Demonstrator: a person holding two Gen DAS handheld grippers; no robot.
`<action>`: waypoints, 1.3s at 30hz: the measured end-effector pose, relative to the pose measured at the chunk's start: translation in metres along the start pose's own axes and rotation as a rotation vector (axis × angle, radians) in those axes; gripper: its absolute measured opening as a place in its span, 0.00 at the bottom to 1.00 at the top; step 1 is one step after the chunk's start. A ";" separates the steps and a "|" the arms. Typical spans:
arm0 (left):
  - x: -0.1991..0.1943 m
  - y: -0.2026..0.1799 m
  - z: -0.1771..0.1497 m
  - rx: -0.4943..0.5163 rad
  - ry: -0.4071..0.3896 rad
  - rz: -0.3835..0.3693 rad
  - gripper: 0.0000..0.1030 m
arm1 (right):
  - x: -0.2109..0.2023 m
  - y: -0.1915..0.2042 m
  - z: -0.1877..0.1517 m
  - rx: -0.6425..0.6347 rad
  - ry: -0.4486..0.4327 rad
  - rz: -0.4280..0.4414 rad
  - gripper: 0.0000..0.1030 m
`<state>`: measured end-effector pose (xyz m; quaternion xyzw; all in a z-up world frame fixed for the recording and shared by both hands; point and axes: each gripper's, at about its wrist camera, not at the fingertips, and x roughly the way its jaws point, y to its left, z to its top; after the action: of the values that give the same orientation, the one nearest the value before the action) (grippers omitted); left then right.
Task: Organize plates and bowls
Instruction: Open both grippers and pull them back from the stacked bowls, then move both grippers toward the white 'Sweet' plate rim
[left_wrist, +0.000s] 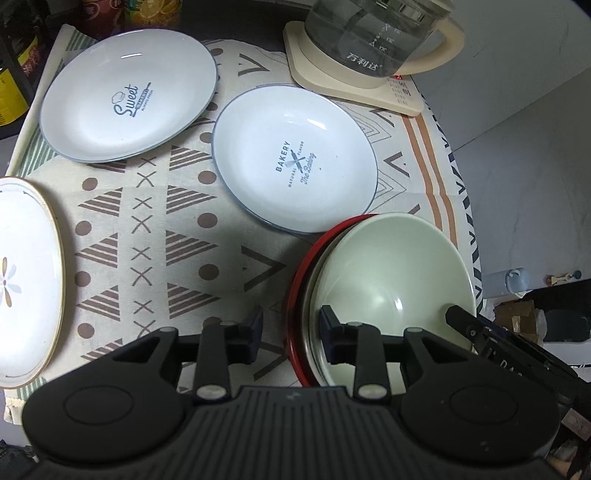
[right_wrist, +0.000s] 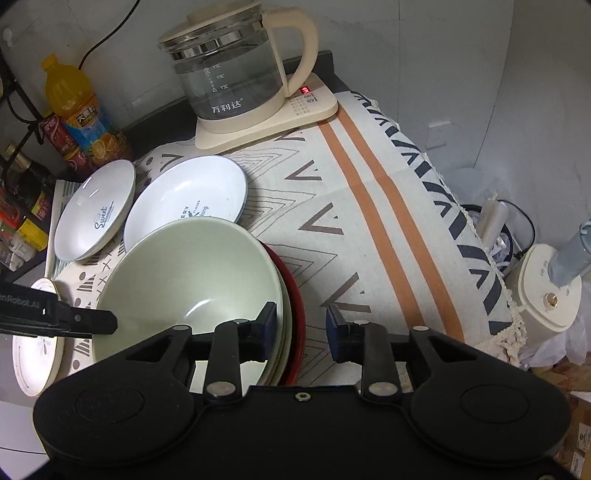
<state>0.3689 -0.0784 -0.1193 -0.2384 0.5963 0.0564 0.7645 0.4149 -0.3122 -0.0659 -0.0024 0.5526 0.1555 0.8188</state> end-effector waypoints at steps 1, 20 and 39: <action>-0.003 0.000 0.000 0.001 -0.002 -0.002 0.30 | -0.002 0.001 0.001 0.009 -0.002 0.004 0.30; -0.044 0.050 -0.016 -0.030 -0.072 0.059 0.54 | -0.026 0.084 0.016 -0.170 -0.041 0.122 0.73; -0.077 0.132 -0.043 -0.132 -0.117 0.066 0.77 | -0.022 0.179 -0.003 -0.317 -0.015 0.188 0.93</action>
<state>0.2602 0.0344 -0.0937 -0.2651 0.5532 0.1345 0.7782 0.3581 -0.1476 -0.0172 -0.0785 0.5131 0.3163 0.7940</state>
